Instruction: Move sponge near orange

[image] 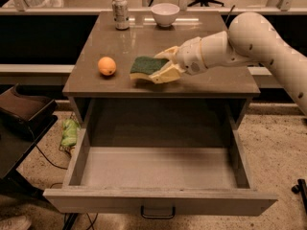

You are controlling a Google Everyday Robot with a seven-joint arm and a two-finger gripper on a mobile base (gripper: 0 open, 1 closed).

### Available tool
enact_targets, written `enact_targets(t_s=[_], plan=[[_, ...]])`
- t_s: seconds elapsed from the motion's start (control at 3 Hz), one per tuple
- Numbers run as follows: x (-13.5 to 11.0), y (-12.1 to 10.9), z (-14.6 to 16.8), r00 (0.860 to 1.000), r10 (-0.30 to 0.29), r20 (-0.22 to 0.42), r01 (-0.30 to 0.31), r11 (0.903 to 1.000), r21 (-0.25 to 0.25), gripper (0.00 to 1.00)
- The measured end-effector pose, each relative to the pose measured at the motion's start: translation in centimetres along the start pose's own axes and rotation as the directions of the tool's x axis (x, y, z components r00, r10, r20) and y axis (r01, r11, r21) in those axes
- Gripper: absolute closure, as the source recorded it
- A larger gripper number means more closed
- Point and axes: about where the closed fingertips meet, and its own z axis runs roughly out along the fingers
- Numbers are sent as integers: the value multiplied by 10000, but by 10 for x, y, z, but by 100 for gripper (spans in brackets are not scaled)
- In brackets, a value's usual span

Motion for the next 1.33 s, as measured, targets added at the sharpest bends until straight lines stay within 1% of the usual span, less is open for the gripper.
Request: enact_targets(t_s=[0.33, 0.67, 1.0, 1.33], plan=[[-3, -4, 21, 9998, 209, 21, -207, 9979, -611, 100], [-5, -4, 24, 9998, 183, 47, -180, 9976, -665, 82], [-5, -3, 27, 9998, 181, 54, -177, 9973, -708, 59], [-6, -1, 30, 9998, 174, 65, -169, 9968, -778, 28]])
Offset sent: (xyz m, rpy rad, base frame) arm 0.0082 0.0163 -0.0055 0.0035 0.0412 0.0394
